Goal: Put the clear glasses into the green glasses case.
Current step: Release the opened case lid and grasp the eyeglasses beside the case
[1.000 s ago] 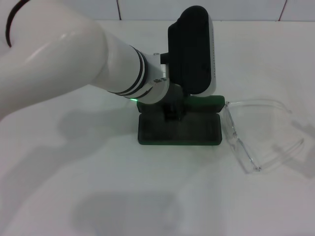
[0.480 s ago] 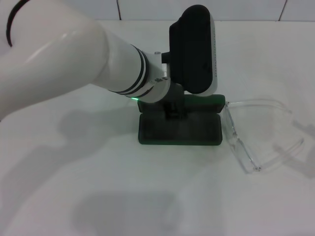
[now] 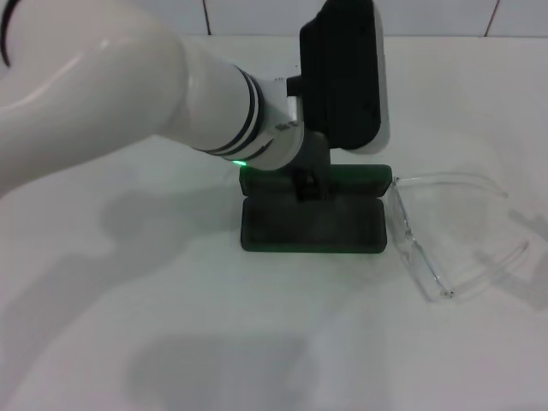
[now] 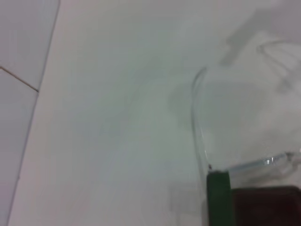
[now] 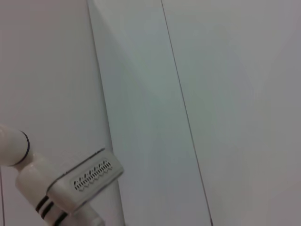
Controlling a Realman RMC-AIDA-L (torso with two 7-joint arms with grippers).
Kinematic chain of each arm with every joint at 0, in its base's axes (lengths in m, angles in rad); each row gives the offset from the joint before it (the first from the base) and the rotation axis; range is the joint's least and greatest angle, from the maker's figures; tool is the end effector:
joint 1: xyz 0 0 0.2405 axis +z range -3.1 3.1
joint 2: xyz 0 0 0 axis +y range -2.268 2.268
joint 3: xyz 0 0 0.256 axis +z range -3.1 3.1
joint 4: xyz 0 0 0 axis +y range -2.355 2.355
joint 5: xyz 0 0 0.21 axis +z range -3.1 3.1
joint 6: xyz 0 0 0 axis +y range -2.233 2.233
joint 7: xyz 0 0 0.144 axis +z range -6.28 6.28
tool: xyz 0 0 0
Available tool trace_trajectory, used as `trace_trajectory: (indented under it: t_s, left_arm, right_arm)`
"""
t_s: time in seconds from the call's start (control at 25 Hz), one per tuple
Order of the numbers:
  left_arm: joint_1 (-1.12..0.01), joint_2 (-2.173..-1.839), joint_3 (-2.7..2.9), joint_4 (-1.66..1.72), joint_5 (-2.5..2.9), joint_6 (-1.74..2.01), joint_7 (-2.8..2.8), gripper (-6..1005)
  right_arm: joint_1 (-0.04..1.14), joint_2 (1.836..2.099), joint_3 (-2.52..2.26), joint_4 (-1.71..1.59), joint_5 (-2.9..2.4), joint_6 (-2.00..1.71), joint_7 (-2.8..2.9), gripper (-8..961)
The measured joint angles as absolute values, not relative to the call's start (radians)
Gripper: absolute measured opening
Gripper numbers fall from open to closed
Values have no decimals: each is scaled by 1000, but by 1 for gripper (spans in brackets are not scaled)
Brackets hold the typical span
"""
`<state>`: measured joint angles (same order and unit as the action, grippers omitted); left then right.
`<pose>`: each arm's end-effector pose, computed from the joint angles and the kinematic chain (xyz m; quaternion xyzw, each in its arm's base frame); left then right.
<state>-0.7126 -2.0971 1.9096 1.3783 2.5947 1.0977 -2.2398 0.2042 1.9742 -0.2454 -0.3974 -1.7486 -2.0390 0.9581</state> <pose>-0.0775 0.3487 -0.0947 -0.9616 0.1297 0.1577 0.1835 0.3336 0.2031 0.0872 -0.8063 0.1456 0.4778 0.3169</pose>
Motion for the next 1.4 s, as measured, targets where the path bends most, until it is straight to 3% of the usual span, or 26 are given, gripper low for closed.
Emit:
trace_trajectory:
  t_s: [0.4,0.64,0.92,1.04,1.12,1.4]
  left_arm:
    - [-535,-2095,1886,1750,2558,1176,-2250,480]
    - [-435,-2093,1671,1872,2212,1269,-2178,476]
    - [-328,-2091,1254,1709,1637,1461,-1958,471]
    - [-317,-2090,1092,1548,1456,1582,-1891,468]
    - [-318,-2087,1005,1452,1408,1672,-1856,432]
    - [-305,-2083,955,1305,1413,1747,-1749,306]
  right_arm:
    - [242,1973,-251,-423,-1751,-1970,1041,818]
    - [276,1977,-298,-522,-1773,-1916,1166,809]
    - [311,2009,-373,-775,-1786,-1873,1390,798]
    - [319,2011,-476,-907,-1822,-1814,1572,713]
    - [321,2012,-567,-994,-1841,-1769,1694,657]
    - [367,2012,-929,-1355,-2108,-1611,2271,645]
